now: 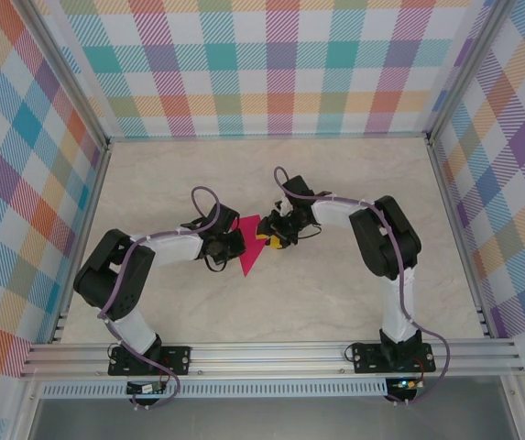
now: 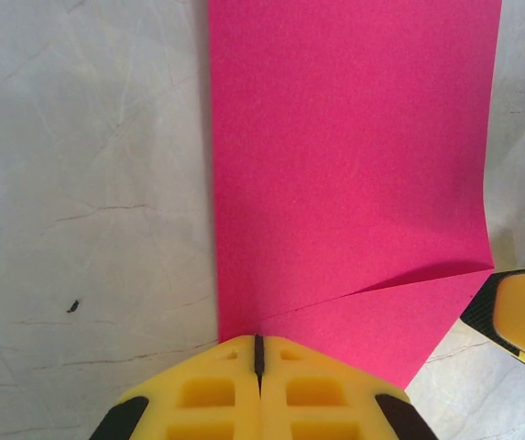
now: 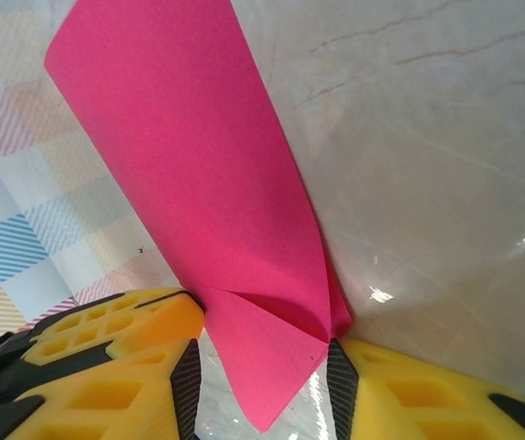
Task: Fold a paper plane with a square sheet of paper (pick it up from the middle)
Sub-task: Fourth fold the wing at the center of the table.
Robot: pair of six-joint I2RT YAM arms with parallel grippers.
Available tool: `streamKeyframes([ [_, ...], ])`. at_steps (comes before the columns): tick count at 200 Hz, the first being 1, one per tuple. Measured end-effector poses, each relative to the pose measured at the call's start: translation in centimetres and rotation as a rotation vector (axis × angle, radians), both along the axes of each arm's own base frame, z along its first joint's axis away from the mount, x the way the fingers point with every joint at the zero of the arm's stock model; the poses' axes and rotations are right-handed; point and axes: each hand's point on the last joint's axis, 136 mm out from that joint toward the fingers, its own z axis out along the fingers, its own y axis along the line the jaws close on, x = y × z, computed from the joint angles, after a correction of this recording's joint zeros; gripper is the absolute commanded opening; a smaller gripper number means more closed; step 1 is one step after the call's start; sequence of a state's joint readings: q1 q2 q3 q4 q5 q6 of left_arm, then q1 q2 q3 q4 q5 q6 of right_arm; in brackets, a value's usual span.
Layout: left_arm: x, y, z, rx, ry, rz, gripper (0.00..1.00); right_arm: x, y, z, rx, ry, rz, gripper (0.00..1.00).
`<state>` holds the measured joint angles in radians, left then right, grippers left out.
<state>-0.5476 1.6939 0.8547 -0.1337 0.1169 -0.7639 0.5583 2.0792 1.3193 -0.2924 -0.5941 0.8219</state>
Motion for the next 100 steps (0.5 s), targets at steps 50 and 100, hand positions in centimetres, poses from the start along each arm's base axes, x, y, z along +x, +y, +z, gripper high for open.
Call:
streamKeyframes([
  [50,0.0,0.0,0.0,0.000,0.001,0.002,0.02,-0.7,1.4,0.6,0.094,-0.005,0.081,0.36],
  [100,-0.2,0.6,0.1,0.024,0.003,0.012,0.02,-0.9,1.9,1.0,0.132,-0.040,0.151,0.11],
])
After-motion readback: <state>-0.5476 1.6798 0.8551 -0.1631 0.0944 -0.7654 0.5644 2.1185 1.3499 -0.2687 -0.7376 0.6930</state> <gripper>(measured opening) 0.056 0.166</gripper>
